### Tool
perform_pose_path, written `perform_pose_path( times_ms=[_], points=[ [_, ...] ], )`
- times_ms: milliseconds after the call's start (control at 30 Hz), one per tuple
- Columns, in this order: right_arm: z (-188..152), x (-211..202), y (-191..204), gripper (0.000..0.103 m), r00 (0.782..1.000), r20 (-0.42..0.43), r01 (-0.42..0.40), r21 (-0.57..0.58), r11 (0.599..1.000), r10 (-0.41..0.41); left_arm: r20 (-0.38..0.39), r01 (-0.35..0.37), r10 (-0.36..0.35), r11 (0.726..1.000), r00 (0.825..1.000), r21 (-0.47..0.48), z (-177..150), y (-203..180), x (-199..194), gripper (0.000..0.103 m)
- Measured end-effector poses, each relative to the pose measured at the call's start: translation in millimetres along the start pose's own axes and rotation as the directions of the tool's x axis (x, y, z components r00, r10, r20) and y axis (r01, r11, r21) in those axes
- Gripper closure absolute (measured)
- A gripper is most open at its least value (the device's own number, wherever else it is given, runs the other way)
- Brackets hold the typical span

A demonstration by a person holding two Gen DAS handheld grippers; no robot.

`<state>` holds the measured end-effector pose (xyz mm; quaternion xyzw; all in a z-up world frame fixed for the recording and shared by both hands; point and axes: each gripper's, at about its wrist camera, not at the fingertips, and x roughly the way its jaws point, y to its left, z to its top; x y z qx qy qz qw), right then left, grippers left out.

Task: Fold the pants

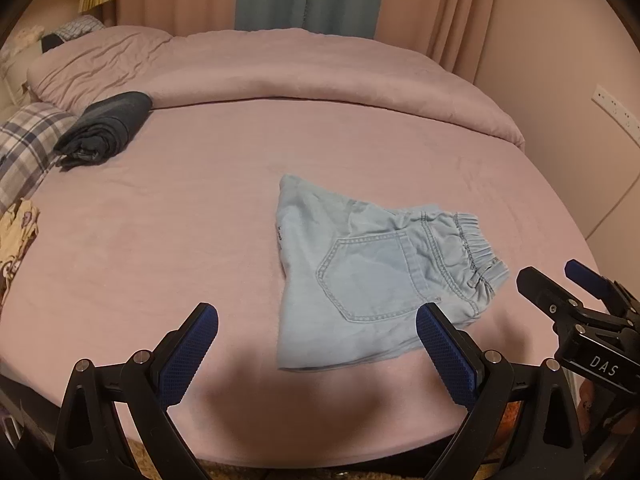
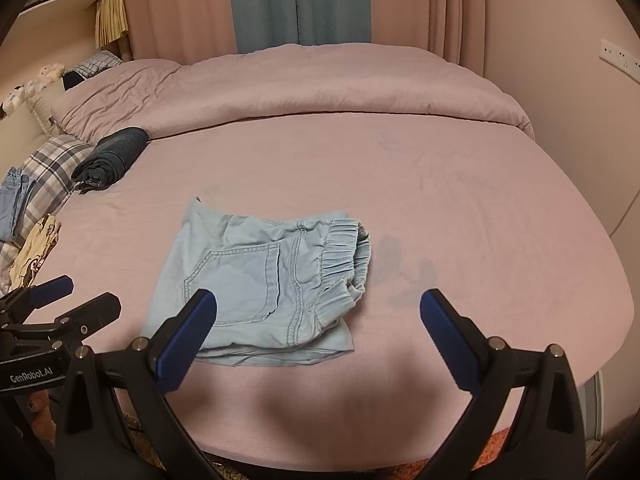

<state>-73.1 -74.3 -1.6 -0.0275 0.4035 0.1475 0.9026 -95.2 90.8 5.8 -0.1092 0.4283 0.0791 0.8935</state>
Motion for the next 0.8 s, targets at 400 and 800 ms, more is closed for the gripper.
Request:
perform_pose_path(
  times_ms=[400, 800],
  points=[
    [0.9, 0.7, -1.5, 0.001, 1.000, -0.003, 0.005, -0.001, 1.000, -0.005, -0.002, 0.021, -0.021, 0.999, 1.000, -0.028, 0.1, 1.5, -2.9, 0.004],
    [-0.8, -0.4, 0.1, 0.001, 1.000, 0.002, 0.002, -0.005, 1.000, -0.002, 0.015, 0.042, -0.042, 0.997, 0.999, -0.058, 1.1, 5.3, -8.7, 0.004]
  ],
)
